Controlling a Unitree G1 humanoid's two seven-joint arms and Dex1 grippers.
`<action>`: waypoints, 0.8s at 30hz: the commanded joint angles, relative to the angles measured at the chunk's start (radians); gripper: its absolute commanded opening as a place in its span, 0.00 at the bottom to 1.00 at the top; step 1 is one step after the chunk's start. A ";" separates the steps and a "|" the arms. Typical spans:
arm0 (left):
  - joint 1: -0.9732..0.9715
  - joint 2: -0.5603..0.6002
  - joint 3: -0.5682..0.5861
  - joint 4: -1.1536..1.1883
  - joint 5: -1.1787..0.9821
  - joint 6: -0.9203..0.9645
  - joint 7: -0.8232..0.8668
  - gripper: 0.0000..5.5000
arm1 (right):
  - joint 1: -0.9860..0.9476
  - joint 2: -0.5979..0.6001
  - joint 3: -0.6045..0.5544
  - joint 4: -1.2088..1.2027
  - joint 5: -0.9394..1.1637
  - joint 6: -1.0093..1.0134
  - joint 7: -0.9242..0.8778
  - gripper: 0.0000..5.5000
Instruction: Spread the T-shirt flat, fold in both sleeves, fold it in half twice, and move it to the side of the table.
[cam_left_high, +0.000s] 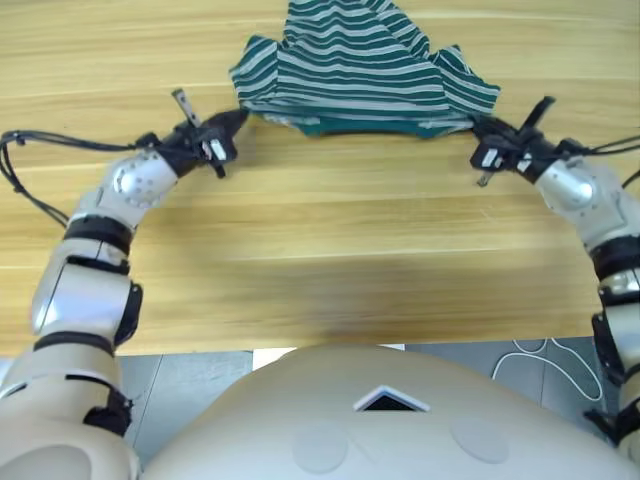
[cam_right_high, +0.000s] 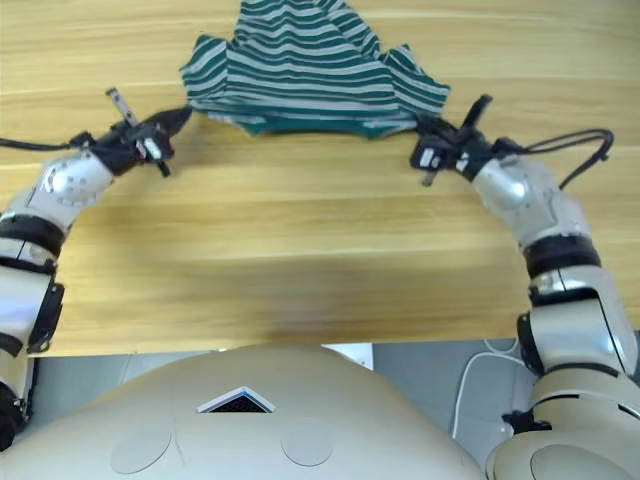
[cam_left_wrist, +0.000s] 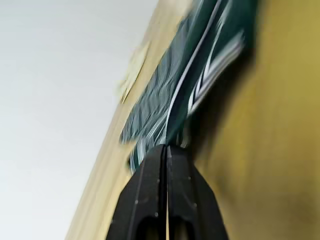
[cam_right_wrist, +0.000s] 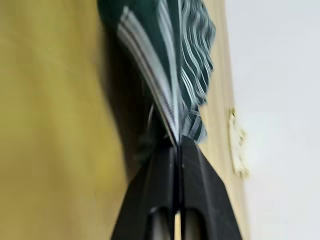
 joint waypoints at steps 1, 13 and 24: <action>0.188 0.199 -0.015 -0.301 -0.247 -0.073 -0.134 0.00 | 0.234 -0.152 -0.075 -0.287 0.230 -0.078 0.142 0.00; 0.331 0.147 -0.006 -0.426 0.131 0.127 -0.142 0.00 | 0.442 -0.095 -0.007 -0.464 0.167 0.016 0.323 0.00; 0.417 0.246 -0.013 -0.548 -0.170 0.068 -0.326 0.23 | 0.548 -0.127 -0.048 -0.540 0.227 -0.007 0.391 0.22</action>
